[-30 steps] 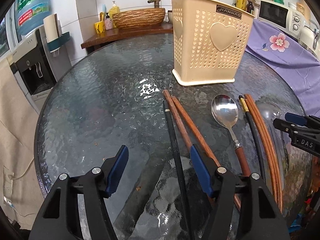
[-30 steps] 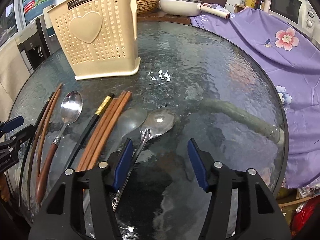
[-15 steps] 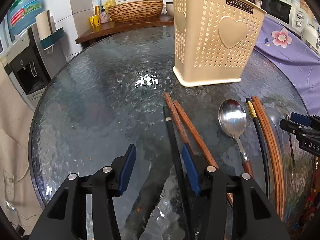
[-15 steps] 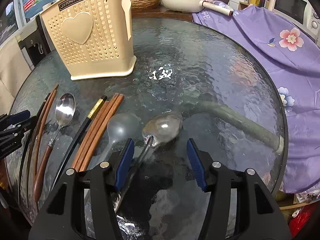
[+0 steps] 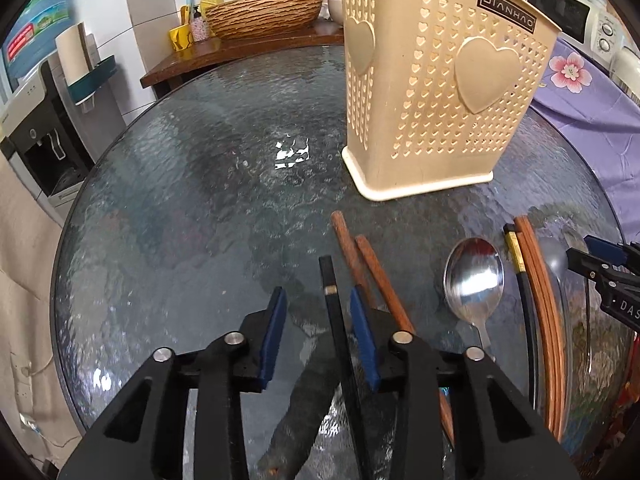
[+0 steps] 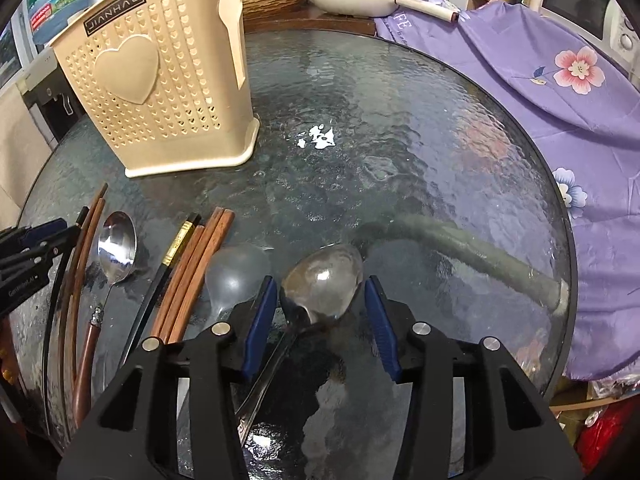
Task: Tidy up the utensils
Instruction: 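Lower the right gripper onto the metal spoon and close on its handle, then lift the metal spoon with the right gripper toward the cream caddy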
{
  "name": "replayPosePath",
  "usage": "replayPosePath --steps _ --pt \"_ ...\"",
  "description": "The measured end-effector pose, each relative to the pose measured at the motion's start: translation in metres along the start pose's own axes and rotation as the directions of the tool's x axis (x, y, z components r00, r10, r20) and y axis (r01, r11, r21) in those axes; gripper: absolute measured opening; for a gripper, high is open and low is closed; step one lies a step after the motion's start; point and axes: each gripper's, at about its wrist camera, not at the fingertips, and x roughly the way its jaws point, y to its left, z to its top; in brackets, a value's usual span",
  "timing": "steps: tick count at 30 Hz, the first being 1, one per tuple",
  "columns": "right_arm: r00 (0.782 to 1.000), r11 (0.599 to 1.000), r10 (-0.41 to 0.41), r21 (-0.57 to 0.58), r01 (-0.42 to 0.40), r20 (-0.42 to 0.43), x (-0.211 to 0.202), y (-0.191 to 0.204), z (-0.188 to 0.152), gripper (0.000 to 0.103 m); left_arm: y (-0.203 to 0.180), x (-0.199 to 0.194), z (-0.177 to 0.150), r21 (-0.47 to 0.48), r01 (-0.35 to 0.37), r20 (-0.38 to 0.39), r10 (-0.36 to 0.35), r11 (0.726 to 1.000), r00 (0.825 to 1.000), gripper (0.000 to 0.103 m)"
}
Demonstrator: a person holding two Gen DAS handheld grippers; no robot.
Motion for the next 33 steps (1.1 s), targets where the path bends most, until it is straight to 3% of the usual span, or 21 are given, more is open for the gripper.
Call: replayPosePath --steps 6,16,21,33 --pt "1.000 1.000 0.007 -0.013 -0.007 -0.019 0.004 0.000 0.008 0.042 -0.004 0.003 0.005 0.022 0.000 -0.011 0.000 1.000 1.000 0.018" --pt "1.000 1.000 0.004 -0.010 -0.004 -0.001 0.006 0.003 0.006 0.040 -0.005 0.005 0.005 0.016 0.007 -0.010 -0.006 1.000 1.000 0.012" --pt "0.998 1.000 0.019 -0.017 -0.018 0.060 -0.004 0.005 0.008 0.039 0.003 0.005 0.008 -0.019 0.037 -0.009 -0.037 0.999 0.999 0.009" --pt "0.983 0.997 0.078 -0.017 -0.076 0.167 -0.029 0.002 0.013 0.039 0.012 -0.020 0.020 -0.037 0.053 0.080 -0.049 0.998 0.996 0.008"
